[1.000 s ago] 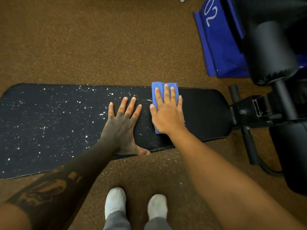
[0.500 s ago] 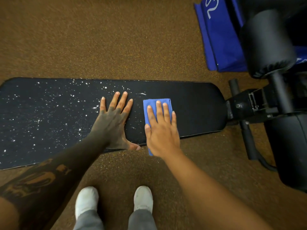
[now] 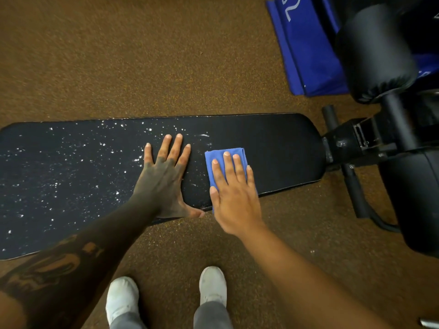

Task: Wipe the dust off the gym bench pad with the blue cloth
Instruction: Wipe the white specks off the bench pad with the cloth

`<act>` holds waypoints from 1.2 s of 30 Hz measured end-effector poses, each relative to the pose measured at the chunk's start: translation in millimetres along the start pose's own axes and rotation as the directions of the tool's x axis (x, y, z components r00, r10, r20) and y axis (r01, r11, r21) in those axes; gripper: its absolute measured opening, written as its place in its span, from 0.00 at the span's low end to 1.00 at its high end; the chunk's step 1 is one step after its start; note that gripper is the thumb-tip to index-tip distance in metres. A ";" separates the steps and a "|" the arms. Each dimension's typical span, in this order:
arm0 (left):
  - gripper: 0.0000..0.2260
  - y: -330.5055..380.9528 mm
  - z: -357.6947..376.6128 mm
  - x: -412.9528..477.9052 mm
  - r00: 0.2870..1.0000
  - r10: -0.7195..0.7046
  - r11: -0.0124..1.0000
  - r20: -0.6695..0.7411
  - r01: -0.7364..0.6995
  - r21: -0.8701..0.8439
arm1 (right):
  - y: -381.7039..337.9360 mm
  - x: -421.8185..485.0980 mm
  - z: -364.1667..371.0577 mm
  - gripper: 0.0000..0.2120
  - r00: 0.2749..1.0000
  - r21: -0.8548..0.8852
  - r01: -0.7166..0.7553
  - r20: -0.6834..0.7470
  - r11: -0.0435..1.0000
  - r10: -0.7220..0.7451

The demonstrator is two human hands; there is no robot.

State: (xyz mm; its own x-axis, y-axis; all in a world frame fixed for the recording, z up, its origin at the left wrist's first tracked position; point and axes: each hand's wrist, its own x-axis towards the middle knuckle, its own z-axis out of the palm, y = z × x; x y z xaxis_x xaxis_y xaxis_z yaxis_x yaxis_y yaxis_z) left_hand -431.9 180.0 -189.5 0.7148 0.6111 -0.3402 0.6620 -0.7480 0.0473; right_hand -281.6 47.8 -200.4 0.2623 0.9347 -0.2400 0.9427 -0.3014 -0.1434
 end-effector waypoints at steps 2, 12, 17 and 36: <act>0.72 -3.0 -0.7 -0.4 1.000 0.013 1.000 0.004 -0.013 -0.002 | -1.0 15.5 -5.0 0.29 1.000 0.003 0.000 0.018 1.000 0.000; 0.73 -9.6 0.8 -1.5 1.000 0.025 0.999 0.010 -0.025 -0.036 | -16.9 75.0 -23.3 0.28 0.998 0.029 -0.063 -0.007 0.998 0.064; 0.72 -10.4 0.0 -3.3 1.000 0.021 0.999 0.011 -0.021 -0.047 | -25.1 39.7 -20.2 0.29 0.997 0.031 -0.059 0.045 0.998 0.058; 0.74 -14.2 -1.3 -7.1 1.000 -0.006 0.996 0.030 0.009 -0.092 | -34.4 119.4 -26.3 0.28 0.915 0.118 -0.386 -0.076 0.915 0.396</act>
State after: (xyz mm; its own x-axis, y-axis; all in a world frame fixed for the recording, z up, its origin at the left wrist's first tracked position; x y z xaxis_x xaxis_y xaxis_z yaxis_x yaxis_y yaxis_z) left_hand -446.0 186.6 -186.5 0.7036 0.6077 -0.3683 0.6864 -0.7154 0.1307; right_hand -277.2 174.7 -198.9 0.6291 0.7502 -0.2034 0.7367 -0.6589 -0.1517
